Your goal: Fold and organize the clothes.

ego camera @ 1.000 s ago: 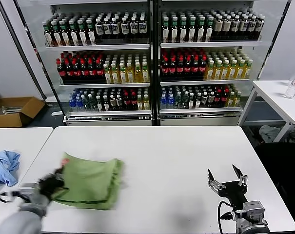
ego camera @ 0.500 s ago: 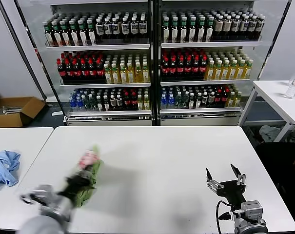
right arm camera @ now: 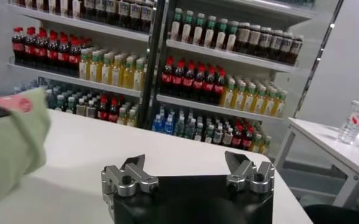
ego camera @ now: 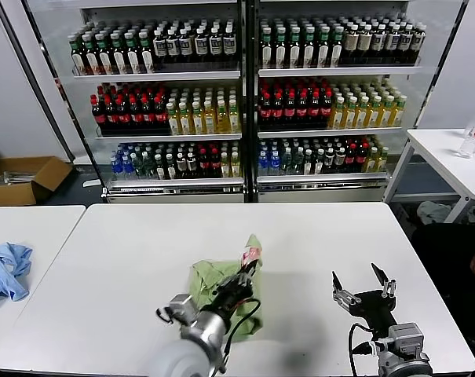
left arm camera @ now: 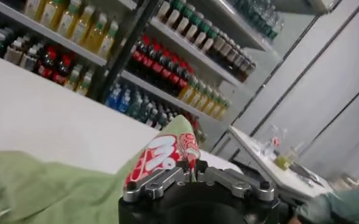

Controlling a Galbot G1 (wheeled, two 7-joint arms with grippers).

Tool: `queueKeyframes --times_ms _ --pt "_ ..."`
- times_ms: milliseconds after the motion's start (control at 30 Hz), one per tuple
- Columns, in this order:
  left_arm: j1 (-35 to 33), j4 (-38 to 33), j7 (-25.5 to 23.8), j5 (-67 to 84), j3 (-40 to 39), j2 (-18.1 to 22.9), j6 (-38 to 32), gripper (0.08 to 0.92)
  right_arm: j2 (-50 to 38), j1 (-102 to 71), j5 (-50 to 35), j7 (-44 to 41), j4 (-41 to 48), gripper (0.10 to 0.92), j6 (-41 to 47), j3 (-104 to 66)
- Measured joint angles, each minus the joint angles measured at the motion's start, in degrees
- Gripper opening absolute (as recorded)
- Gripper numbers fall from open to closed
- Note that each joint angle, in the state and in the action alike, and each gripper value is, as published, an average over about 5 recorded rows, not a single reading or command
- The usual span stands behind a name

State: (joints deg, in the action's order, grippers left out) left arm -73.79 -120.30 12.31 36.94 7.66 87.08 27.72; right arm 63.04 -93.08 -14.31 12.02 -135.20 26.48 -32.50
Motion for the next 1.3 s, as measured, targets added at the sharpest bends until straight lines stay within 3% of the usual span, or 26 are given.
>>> queueKeyframes --times_ms 167,300,500,767,1033,1300 --pt "2.5 2.2 0.1 -1.6 -2.1 1.1 -1.9 0.236 -0.6 0.6 -0.3 0.0 0.2 0.823 0.3 0.1" --pt "3.0 1.9 -1.4 -3.7 -2.4 -0.4 -3.4 0.366 -1.0 1.4 -0.6 0.0 0.7 0.823 0.5 0.4" --pt "1.5 -0.7 -4.9 -7.9 1.4 -6.5 -6.9 0.539 -0.8 3.5 -1.8 0.1 2.5 0.823 0.9 2.1" --pt "-1.5 -0.5 -9.0 -11.2 14.8 -16.1 -11.7 0.768 0.7 9.6 -9.2 1.0 9.0 0.822 3.6 7.7" --pt "-1.6 1.2 -10.6 -10.8 25.1 -21.5 -12.6 0.822 2.4 17.2 -14.6 -0.4 17.9 0.817 5.1 13.3" --pt "-1.7 2.4 -11.7 -10.8 29.0 -23.0 -12.8 0.823 3.0 21.3 -19.1 -2.0 24.5 0.62 5.8 15.7"
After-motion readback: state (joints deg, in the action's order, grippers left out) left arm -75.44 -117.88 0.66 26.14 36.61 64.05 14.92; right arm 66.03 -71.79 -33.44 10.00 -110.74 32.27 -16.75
